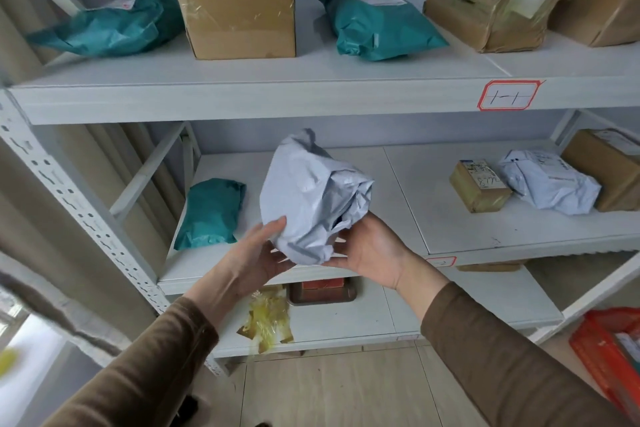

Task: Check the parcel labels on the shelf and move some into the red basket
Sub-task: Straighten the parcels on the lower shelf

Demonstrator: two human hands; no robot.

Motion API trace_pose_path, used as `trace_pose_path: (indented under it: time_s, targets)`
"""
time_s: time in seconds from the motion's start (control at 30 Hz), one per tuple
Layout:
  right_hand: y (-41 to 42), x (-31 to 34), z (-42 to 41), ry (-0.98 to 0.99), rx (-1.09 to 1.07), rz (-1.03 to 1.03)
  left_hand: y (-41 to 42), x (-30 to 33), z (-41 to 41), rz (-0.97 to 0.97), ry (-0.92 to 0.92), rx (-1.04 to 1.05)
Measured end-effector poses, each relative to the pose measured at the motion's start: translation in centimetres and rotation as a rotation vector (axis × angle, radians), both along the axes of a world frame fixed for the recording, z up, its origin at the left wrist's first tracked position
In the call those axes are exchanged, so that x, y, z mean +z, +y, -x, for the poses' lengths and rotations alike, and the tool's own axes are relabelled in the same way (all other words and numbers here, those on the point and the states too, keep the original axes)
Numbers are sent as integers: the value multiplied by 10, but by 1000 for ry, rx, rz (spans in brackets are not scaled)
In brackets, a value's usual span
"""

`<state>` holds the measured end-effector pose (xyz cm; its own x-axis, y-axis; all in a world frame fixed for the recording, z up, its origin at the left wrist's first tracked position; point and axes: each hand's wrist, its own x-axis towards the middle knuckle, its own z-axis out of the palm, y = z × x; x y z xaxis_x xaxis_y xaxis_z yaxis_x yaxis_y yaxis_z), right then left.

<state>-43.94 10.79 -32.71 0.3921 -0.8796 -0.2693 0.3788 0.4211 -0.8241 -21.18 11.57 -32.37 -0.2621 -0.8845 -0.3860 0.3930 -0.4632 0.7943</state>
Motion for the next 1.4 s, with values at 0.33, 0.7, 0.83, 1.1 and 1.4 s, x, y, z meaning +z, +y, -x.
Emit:
trace_pose_path:
  time_s: [0.33,0.7,0.83,1.1,1.4]
  targets:
    - [18,-16,-6,308,-129,365,3,-15,3,479,-483,99]
    - [17,-17,-3,1018,-290,1039,-3,-6,-18,252,-141,-146]
    - [20,-13,-17,1120,-295,1234,3,-11,-12,185,-29,-164]
    - [16,-11,-15,791,-424,878,-14,-40,-15,162,-17,-42]
    - [-14,-35,-11,403,-161,3,-40,-55,-6,121,-125,29]
